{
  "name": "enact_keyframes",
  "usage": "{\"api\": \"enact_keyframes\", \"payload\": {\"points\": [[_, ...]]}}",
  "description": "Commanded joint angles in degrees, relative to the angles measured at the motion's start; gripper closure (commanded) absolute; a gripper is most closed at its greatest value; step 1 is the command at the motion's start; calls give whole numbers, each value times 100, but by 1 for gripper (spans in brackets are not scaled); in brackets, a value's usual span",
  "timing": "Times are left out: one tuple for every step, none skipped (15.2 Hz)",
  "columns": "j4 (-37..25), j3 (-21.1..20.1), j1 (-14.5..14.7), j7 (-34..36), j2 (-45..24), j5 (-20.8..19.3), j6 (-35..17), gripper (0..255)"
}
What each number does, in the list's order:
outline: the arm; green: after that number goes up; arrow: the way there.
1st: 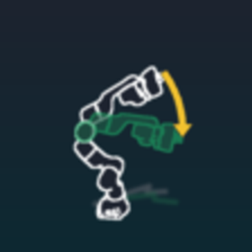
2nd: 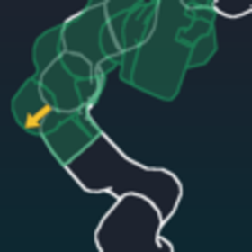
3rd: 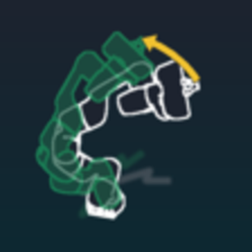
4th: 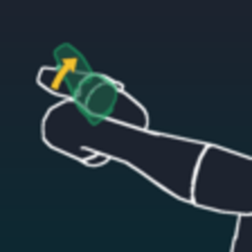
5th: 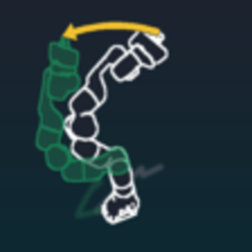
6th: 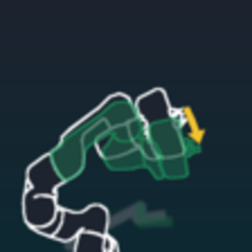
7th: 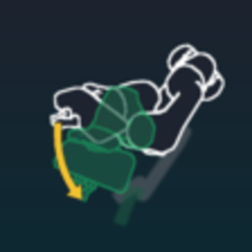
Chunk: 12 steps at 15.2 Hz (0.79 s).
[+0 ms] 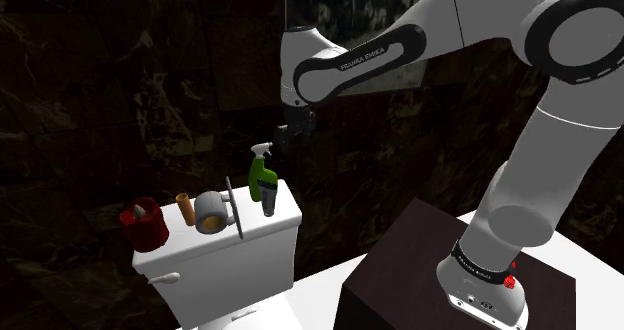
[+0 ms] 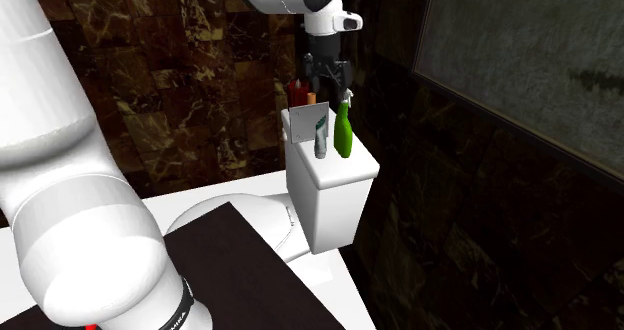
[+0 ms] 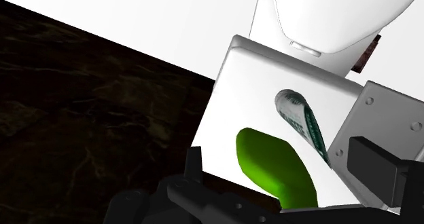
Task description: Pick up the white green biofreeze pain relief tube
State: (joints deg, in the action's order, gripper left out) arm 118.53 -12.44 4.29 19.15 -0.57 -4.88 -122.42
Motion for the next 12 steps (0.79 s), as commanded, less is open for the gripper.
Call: {"api": "enact_keyframes", "payload": {"points": [[-232,-59,63,109,-402,-120,-124,0],[-385,-81,98,160,-618,-187,-161,0],[-544,-97,138,210,-836,-255,-192,0],[-711,-110,181,257,-1054,-322,-217,0],[-885,-119,227,302,-1273,-390,-235,0],[-1066,-126,276,345,-1492,-456,-246,0],[-1255,-130,328,384,-1713,-520,-252,0],[-1452,-131,383,419,-1935,-583,-251,0],[-1657,-128,440,450,-2159,-642,-243,0],[-1870,-124,501,477,-2383,-699,-230,0],[-2093,-117,563,500,-2610,-752,-209,0],[-2193,-111,593,508,-2709,-773,-199,0]]}}
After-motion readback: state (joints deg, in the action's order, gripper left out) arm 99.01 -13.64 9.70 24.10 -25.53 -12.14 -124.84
